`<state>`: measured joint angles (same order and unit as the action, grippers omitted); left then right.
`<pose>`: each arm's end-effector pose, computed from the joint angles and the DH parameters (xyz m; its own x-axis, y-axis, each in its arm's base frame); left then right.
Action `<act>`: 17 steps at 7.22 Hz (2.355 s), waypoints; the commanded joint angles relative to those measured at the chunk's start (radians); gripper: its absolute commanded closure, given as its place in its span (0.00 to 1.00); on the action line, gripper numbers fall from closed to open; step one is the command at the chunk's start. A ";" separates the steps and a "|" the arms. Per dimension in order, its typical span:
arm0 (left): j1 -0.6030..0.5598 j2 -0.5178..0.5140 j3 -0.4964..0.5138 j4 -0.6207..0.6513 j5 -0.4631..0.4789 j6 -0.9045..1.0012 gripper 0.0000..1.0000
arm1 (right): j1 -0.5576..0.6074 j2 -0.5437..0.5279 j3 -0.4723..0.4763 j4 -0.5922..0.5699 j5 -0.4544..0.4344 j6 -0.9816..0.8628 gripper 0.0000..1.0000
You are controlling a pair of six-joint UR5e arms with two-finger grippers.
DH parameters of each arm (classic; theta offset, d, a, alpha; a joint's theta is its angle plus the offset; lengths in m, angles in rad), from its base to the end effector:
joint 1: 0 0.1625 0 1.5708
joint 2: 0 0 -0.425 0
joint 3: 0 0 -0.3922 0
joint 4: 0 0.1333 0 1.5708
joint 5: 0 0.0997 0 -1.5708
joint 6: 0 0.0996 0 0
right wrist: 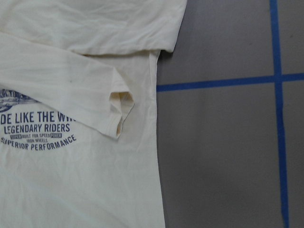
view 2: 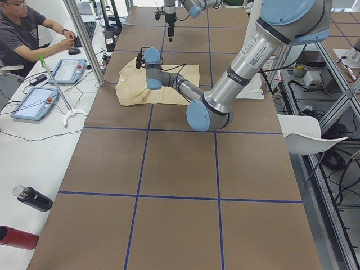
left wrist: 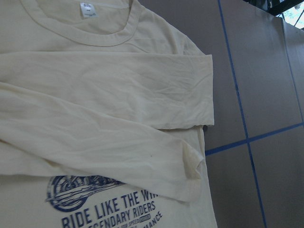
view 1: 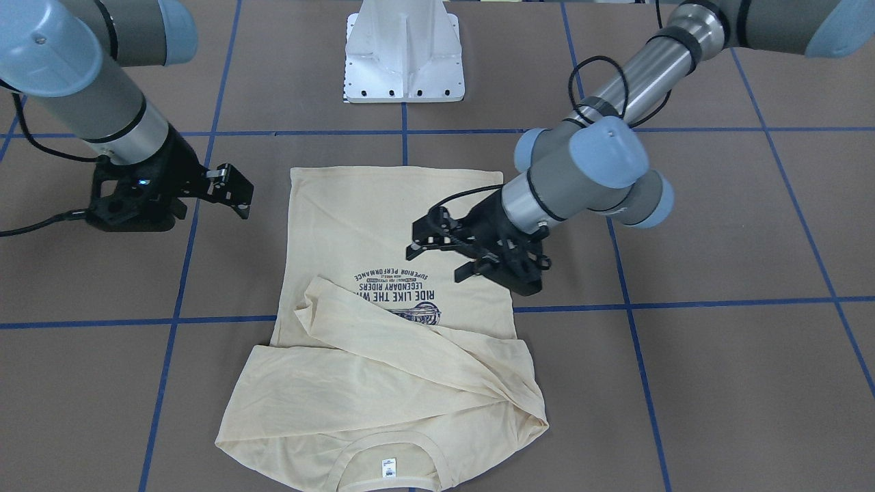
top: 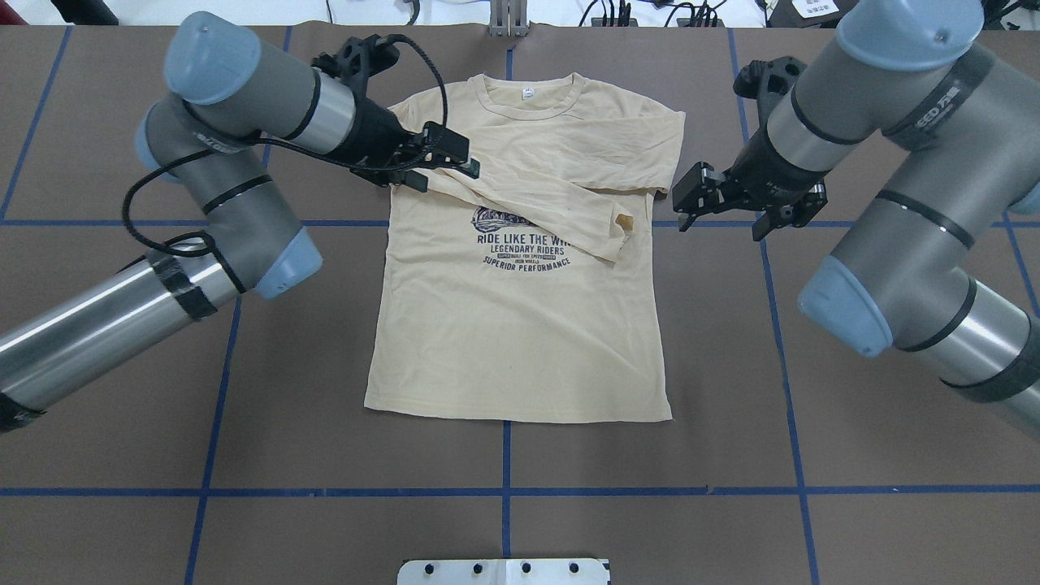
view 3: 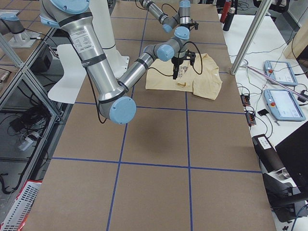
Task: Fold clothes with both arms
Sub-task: 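Withdraw the left gripper to the shirt side while the right gripper lowers to the hem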
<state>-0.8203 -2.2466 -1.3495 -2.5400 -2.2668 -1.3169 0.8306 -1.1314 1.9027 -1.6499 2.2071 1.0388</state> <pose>0.4324 -0.5655 0.2345 0.1291 0.1442 -0.9811 0.0995 0.9825 0.1575 -0.3431 -0.4855 0.2718 0.6189 0.0726 0.7821 -0.0280 0.9971 -0.0705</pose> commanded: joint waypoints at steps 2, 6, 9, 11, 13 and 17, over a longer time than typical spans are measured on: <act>-0.040 0.197 -0.348 0.277 -0.002 0.011 0.00 | -0.196 -0.123 0.009 0.220 -0.142 0.142 0.00; -0.026 0.200 -0.402 0.311 0.006 0.012 0.00 | -0.364 -0.139 -0.030 0.252 -0.219 0.164 0.03; -0.026 0.200 -0.399 0.314 0.007 0.012 0.00 | -0.392 -0.123 -0.051 0.240 -0.217 0.179 0.08; -0.011 0.200 -0.401 0.331 0.042 0.012 0.00 | -0.400 -0.122 -0.077 0.242 -0.218 0.179 0.10; -0.007 0.200 -0.399 0.331 0.044 0.012 0.00 | -0.398 -0.123 -0.077 0.240 -0.213 0.179 0.35; -0.002 0.200 -0.398 0.331 0.044 0.012 0.00 | -0.397 -0.131 -0.074 0.239 -0.207 0.178 0.87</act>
<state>-0.8230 -2.0463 -1.7475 -2.2089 -2.2228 -1.3054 0.4336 -1.2614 1.8260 -1.4110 1.9984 1.2177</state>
